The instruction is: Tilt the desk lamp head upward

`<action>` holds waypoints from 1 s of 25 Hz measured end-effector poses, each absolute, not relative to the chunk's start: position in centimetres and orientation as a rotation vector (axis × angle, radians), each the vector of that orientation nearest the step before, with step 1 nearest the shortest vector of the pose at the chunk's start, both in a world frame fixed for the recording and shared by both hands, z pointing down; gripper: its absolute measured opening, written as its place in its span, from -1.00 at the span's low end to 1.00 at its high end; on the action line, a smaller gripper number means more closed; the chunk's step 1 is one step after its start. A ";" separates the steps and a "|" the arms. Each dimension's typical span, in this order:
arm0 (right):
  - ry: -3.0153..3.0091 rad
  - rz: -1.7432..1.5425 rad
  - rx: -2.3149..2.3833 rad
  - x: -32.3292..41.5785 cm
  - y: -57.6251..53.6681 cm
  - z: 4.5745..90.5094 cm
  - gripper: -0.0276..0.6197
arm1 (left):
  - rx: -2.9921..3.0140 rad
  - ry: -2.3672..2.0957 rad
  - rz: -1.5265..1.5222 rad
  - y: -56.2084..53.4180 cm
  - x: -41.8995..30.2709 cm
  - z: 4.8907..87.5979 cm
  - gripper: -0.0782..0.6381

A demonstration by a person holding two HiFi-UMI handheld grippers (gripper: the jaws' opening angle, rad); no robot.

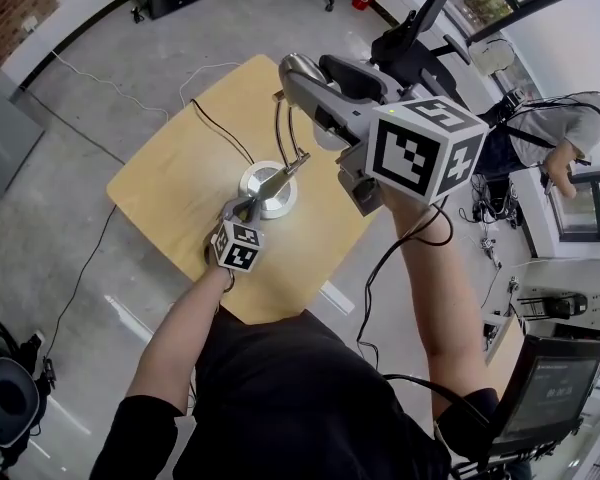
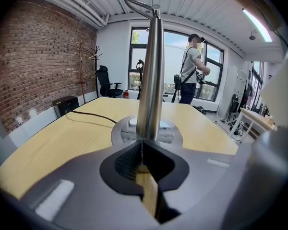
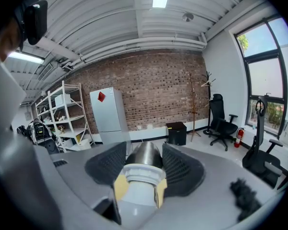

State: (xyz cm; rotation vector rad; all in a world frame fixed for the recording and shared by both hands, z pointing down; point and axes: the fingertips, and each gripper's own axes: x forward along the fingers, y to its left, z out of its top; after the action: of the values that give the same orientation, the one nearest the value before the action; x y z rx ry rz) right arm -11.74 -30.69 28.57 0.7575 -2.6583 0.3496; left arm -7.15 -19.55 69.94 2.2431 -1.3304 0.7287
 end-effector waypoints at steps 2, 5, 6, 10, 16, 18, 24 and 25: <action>-2.657 0.351 0.757 -11.8 -30.7 28.6 -0.16 | 2.243 -1.331 0.727 -19.5 -7.1 69.9 -0.73; -2.659 0.353 0.758 -12.0 -30.7 28.6 -0.16 | 2.244 -1.332 0.726 -19.5 -7.1 69.9 -0.73; -2.660 0.354 0.760 -12.0 -30.7 28.6 -0.16 | 2.244 -1.332 0.727 -19.5 -7.1 69.9 -0.73; -2.666 0.354 0.766 -12.0 -30.7 28.5 -0.16 | 2.248 -1.330 0.730 -19.4 -7.2 69.8 -0.73; -2.680 0.353 0.771 -11.9 -30.7 28.6 -0.16 | 2.257 -1.323 0.751 -19.4 -7.2 70.0 -0.73; -2.687 0.354 0.776 -11.8 -30.7 28.6 -0.16 | 2.260 -1.318 0.762 -19.4 -7.2 70.1 -0.73; -2.724 0.334 0.734 -11.8 -30.4 28.6 -0.16 | 2.253 -1.310 0.776 -19.5 -7.2 70.3 -0.73; -2.752 0.344 0.712 -11.7 -30.3 28.2 -0.16 | 2.253 -1.309 0.777 -19.5 -7.2 70.3 -0.73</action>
State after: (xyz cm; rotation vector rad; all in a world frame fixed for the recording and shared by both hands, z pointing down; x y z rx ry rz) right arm -11.73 -30.27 28.23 0.7122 -2.7523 0.3437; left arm -7.18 -19.50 70.32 2.2529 -1.3088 0.7771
